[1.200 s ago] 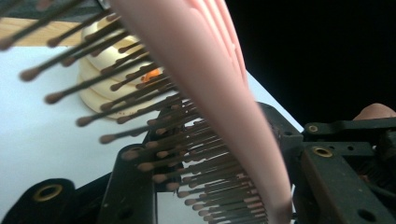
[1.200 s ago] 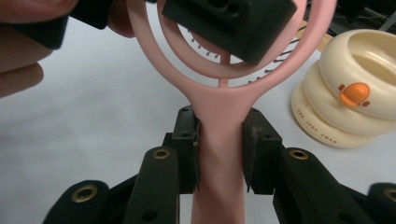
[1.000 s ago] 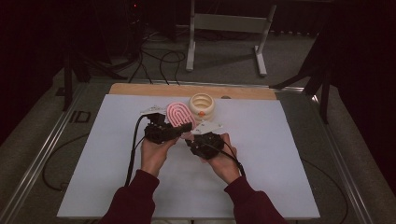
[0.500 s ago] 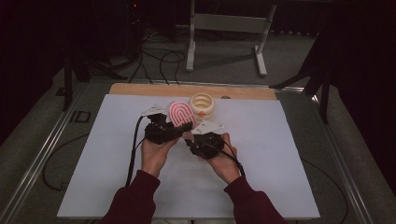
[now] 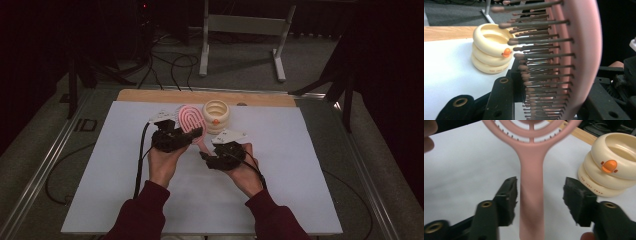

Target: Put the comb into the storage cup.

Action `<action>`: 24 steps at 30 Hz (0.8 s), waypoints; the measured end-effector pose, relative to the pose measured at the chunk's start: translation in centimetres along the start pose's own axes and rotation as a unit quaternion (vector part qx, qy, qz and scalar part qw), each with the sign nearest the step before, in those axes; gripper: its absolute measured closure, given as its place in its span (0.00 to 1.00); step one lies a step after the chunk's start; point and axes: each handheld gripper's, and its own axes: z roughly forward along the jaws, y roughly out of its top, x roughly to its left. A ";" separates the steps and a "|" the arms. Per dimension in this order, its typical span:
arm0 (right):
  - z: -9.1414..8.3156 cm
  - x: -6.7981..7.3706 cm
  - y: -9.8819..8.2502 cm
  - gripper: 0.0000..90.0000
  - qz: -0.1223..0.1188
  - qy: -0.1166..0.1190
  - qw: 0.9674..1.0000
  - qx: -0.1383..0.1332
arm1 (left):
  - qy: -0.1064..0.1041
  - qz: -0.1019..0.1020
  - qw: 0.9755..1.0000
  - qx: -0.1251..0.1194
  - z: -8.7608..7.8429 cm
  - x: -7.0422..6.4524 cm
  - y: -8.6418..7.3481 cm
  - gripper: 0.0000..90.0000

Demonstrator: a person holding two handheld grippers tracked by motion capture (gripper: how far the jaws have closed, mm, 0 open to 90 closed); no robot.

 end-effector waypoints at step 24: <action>-3.6 -2.9 -3.9 0.09 0.038 -0.039 0.998 -0.043 | 0.015 0.008 0.999 -0.031 -1.4 0.2 1.4 0.72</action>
